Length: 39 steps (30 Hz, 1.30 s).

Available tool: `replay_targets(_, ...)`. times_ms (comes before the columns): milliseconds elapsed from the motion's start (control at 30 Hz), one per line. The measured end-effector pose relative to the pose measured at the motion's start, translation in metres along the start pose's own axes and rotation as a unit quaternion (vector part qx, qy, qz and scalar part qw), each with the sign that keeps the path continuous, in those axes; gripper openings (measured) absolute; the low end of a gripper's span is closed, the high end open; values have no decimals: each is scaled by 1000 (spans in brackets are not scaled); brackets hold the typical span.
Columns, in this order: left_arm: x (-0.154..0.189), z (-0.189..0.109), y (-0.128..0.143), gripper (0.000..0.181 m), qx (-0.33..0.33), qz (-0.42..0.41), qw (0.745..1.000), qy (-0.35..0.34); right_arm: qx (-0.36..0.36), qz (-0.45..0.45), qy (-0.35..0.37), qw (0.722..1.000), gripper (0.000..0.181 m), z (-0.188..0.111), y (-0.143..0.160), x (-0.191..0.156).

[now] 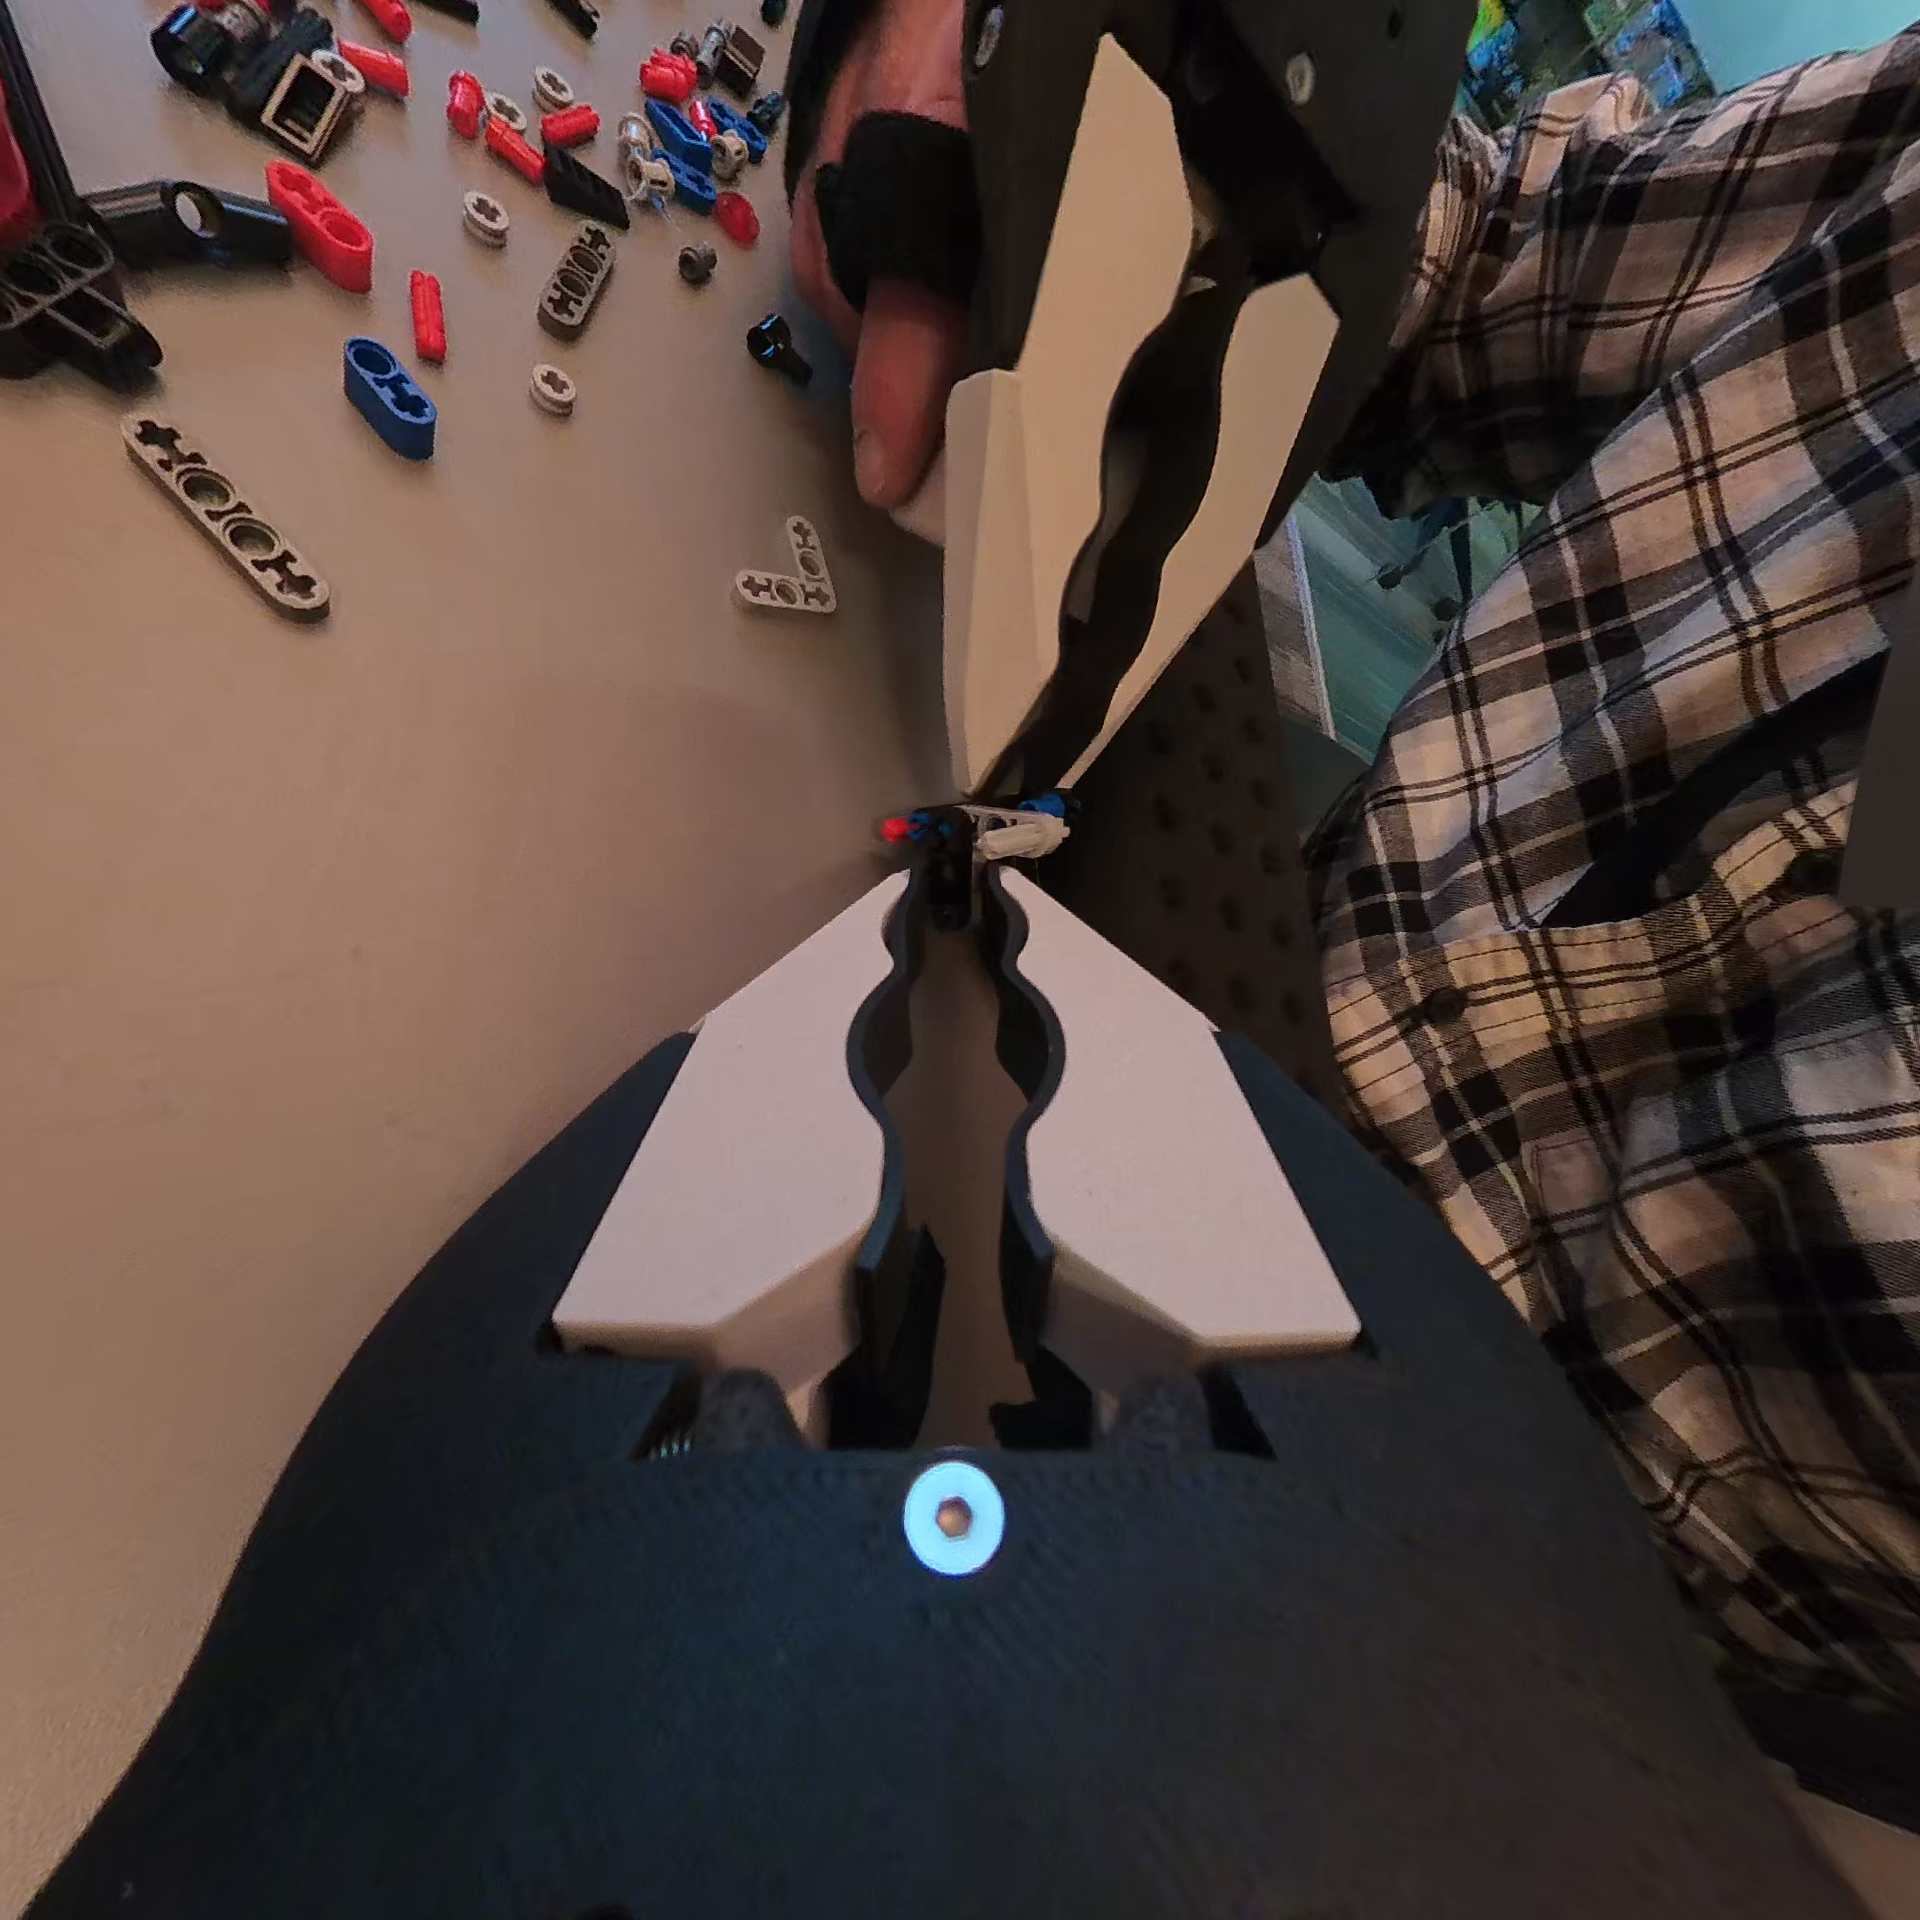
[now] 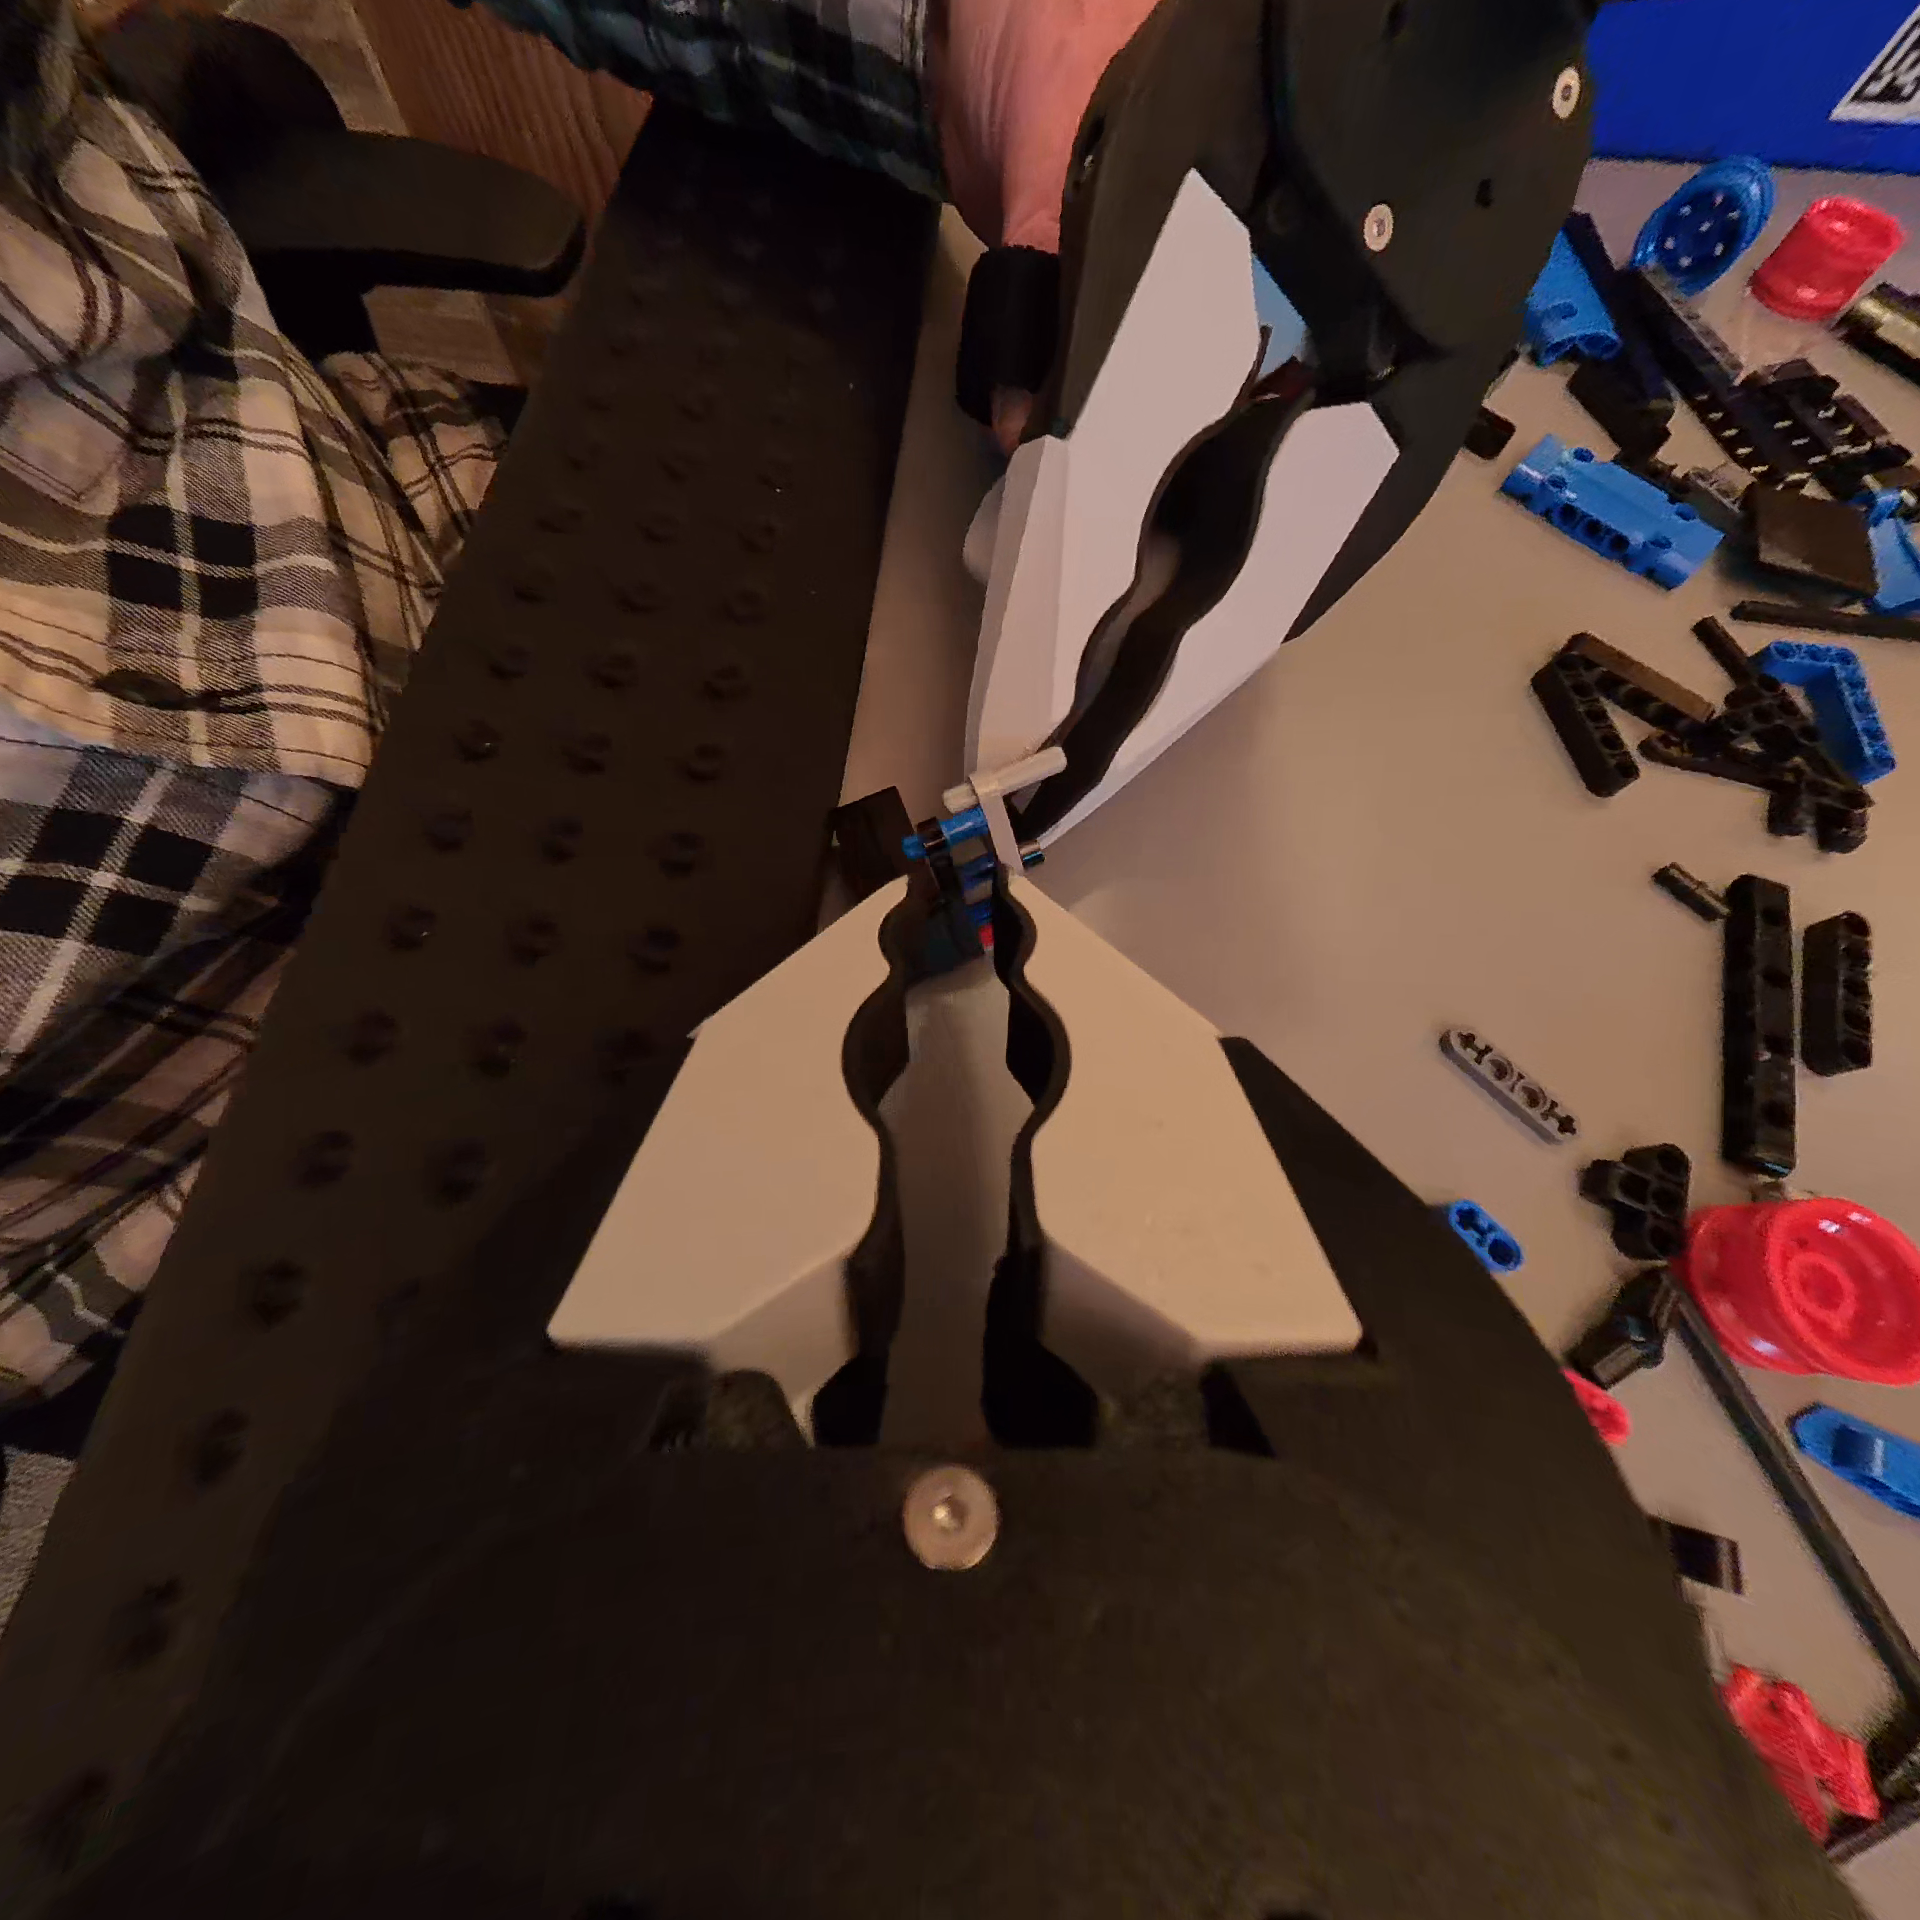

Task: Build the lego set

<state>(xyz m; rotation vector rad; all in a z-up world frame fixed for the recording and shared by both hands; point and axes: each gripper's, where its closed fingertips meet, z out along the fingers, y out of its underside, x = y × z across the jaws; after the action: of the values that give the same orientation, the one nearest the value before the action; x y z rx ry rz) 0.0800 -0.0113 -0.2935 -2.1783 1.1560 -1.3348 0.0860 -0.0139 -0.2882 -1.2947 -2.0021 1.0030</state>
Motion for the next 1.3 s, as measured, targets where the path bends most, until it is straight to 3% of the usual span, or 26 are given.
replay_targets(500,-2,3,3,8,-15,32,999,-26,-10,5,-10,1000,3,3,2,-3)
replay_targets(1300,-5,9,3,6,-39,78,991,-105,-24,11,-3,1000,12,-4,8,1)
